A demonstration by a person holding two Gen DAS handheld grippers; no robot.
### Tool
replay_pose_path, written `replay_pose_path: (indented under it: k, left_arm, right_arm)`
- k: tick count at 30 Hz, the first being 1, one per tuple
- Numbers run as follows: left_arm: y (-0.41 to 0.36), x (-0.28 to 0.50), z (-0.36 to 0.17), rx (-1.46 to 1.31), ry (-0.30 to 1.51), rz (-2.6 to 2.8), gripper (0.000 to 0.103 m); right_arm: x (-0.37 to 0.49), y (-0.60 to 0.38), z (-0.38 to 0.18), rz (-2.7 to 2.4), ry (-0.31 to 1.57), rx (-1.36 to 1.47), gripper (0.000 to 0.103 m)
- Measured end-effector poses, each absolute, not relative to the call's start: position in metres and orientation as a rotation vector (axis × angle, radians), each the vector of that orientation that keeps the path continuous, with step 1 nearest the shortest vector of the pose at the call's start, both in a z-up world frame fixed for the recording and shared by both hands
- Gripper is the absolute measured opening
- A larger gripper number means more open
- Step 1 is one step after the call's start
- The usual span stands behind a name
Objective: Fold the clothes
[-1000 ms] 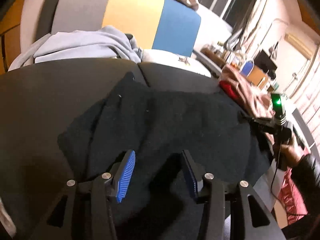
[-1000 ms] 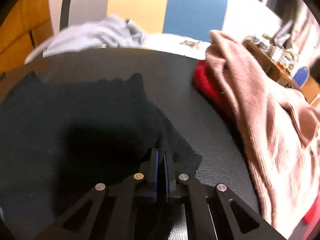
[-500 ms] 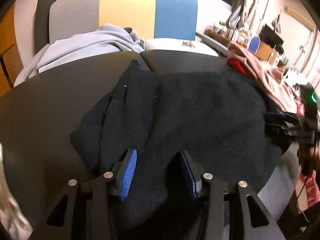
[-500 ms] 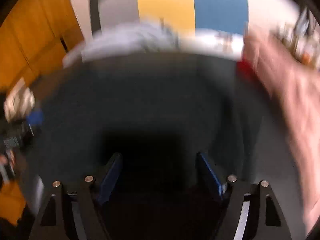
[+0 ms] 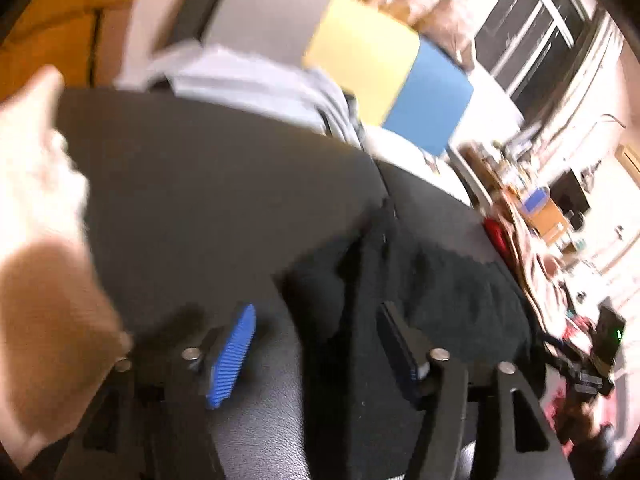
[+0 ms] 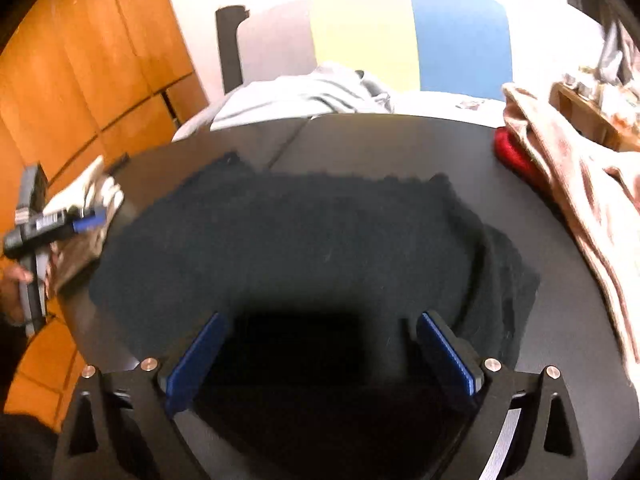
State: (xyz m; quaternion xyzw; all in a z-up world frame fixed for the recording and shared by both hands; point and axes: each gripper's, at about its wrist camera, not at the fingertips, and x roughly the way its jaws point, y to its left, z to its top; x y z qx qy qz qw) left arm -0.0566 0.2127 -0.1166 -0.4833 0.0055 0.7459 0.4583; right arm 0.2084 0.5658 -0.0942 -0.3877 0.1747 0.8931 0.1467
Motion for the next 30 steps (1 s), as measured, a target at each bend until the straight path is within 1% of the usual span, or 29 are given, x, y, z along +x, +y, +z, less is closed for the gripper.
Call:
replay_pose_path:
  k: [4, 6, 9, 10, 11, 12, 13, 17, 21, 25, 27, 30]
  left_arm:
    - [0.232, -0.063, -0.152, -1.35, -0.065, 1.637, 0.068]
    - [0.236, -0.064, -0.153, -1.319, -0.098, 1.652, 0.071]
    - [0.245, -0.068, -0.154, -1.311, -0.144, 1.641, 0.071]
    - [0.249, -0.07, -0.155, -1.314, -0.157, 1.63, 0.071]
    - [0.252, -0.068, -0.155, -1.316, -0.155, 1.626, 0.062]
    - [0.256, -0.07, -0.158, -1.344, -0.157, 1.61, 0.047]
    - [0.261, -0.072, -0.162, -1.372, -0.16, 1.594, 0.014]
    - [0.271, -0.087, -0.156, -1.391, -0.188, 1.59, 0.012]
    - [0.262, -0.115, -0.128, -1.347, -0.216, 1.673, 0.012]
    - [0.257, -0.122, -0.108, -1.314, -0.195, 1.694, 0.011]
    - [0.256, -0.12, -0.103, -1.311, -0.192, 1.689, 0.012]
    - [0.254, -0.118, -0.096, -1.306, -0.188, 1.681, 0.012]
  right_arm:
    - [0.205, 0.578, -0.103, 2.532, 0.576, -1.117, 0.099]
    - [0.207, 0.581, -0.11, 2.514, 0.612, -1.134, 0.099]
    - [0.211, 0.581, -0.121, 2.538, 0.624, -1.128, 0.103]
    - [0.21, 0.579, -0.122, 2.548, 0.599, -1.127, 0.103]
    - [0.21, 0.576, -0.123, 2.558, 0.575, -1.126, 0.103]
    - [0.209, 0.574, -0.124, 2.567, 0.552, -1.126, 0.103]
    - [0.21, 0.573, -0.123, 2.572, 0.546, -1.127, 0.103]
    - [0.217, 0.575, -0.114, 2.6, 0.558, -1.153, 0.103]
    - [0.228, 0.577, -0.092, 2.7, 0.575, -1.197, 0.103]
    - [0.211, 0.577, -0.076, 2.791, 0.464, -1.31, 0.103]
    - [0.198, 0.573, -0.071, 2.844, 0.44, -1.329, 0.103]
    - [0.173, 0.558, -0.067, 2.917, 0.271, -1.407, 0.102]
